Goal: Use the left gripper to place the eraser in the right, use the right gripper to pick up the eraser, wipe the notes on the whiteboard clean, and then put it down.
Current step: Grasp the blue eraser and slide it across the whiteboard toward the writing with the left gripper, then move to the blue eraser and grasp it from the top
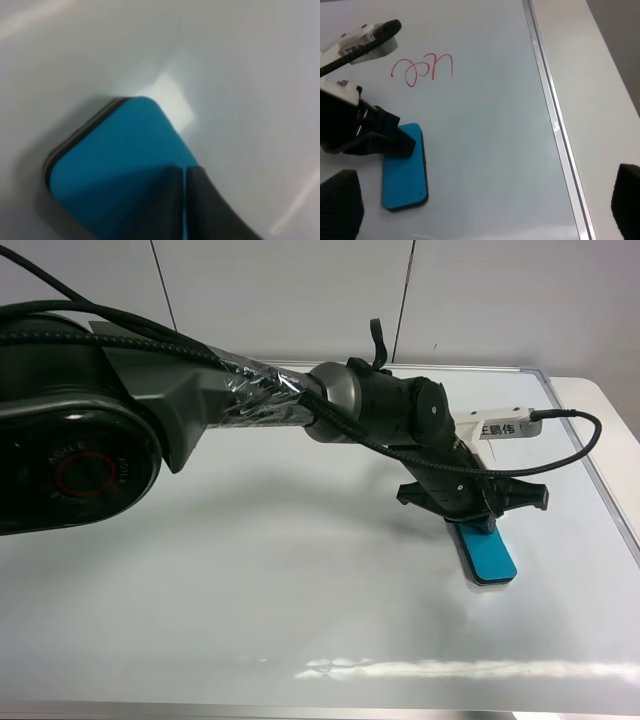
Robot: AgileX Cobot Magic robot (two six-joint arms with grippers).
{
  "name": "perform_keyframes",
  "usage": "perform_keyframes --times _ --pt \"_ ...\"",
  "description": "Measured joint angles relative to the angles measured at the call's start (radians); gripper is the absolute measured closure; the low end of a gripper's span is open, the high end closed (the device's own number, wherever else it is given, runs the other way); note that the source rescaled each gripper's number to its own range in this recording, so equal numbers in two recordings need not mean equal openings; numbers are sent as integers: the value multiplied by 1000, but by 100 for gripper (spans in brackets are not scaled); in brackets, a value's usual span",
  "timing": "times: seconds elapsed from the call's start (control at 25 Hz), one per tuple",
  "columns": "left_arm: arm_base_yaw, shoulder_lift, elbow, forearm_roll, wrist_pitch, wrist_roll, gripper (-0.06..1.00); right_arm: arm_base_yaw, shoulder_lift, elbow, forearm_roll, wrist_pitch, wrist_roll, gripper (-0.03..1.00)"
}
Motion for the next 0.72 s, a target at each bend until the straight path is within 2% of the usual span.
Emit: perform_keyframes --times 0.24,0.4,0.52,0.72 --pt "-2 -120 1 156 119 0 94 0 0 0 0 0 0 -3" --pt "12 -317 72 293 130 -3 94 0 0 0 0 0 0 -3" --pt "48 -446 186 367 108 -3 94 0 0 0 0 0 0 -3" --pt "169 -686 457 455 46 -3 94 0 0 0 0 0 0 -3"
